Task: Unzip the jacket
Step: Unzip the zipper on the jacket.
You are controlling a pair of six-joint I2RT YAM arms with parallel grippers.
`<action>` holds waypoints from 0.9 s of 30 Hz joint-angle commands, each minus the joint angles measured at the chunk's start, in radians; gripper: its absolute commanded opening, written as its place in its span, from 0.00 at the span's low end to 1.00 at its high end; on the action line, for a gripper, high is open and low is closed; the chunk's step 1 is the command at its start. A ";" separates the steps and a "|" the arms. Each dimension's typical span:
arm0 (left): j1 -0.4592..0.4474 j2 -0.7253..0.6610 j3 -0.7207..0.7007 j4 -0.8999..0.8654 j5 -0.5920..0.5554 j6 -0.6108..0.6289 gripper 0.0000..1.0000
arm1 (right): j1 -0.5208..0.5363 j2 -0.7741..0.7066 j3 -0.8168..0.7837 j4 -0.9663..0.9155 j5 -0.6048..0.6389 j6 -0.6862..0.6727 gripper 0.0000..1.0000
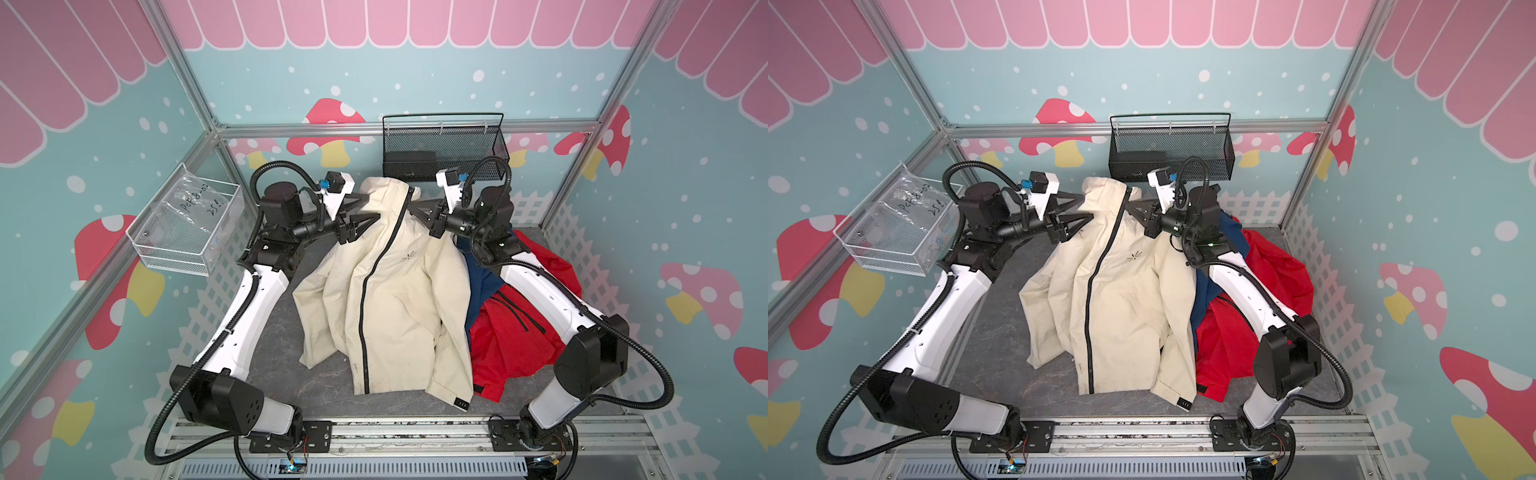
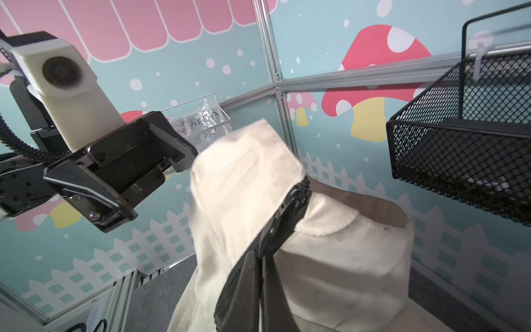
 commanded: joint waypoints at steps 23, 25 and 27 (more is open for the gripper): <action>-0.285 0.305 0.719 -0.922 -0.442 0.886 0.79 | 0.045 -0.164 -0.105 -0.231 -0.118 -0.681 0.00; -0.298 0.307 0.714 -0.925 -0.425 0.900 0.79 | 0.049 -0.164 -0.107 -0.255 -0.116 -0.728 0.00; -0.305 0.307 0.712 -0.924 -0.408 0.924 0.79 | 0.050 -0.161 -0.103 -0.268 -0.127 -0.746 0.00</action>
